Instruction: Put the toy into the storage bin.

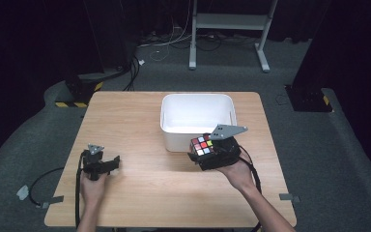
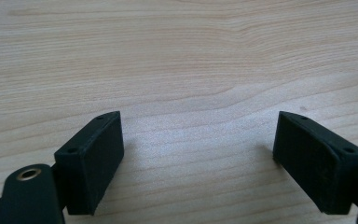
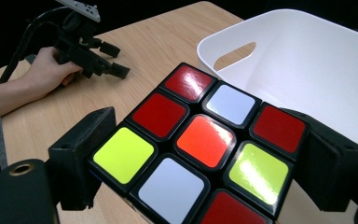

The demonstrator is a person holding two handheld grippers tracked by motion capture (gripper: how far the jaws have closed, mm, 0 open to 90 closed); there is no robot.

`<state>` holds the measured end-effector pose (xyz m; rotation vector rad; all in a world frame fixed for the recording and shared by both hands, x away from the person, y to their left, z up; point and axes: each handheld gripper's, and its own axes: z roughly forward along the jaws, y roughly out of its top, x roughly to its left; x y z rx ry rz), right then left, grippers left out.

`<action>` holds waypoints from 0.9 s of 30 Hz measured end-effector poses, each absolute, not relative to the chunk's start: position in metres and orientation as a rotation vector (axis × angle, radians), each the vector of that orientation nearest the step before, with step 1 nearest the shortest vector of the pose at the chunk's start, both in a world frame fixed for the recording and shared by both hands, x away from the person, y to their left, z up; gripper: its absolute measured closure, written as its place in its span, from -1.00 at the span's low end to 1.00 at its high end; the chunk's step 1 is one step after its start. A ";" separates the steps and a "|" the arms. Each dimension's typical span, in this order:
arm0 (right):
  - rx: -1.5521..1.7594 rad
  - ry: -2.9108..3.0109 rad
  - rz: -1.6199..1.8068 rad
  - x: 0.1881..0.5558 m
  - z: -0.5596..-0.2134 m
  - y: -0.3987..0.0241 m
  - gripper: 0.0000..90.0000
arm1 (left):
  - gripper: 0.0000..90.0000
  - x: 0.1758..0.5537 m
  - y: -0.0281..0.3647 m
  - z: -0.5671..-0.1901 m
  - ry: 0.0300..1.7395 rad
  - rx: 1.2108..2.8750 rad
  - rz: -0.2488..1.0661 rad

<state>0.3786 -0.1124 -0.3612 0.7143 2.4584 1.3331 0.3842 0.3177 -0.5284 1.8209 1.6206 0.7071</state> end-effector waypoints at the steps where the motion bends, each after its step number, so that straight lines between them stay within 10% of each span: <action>1: 0.712 2.456 1.331 0.379 -0.360 -0.112 -0.67 | -0.64 0.384 0.318 -0.528 1.621 1.818 0.707; 27: 0.717 2.408 1.306 0.398 -0.333 -0.116 -0.67 | -0.63 0.384 0.318 -0.529 1.623 1.814 0.706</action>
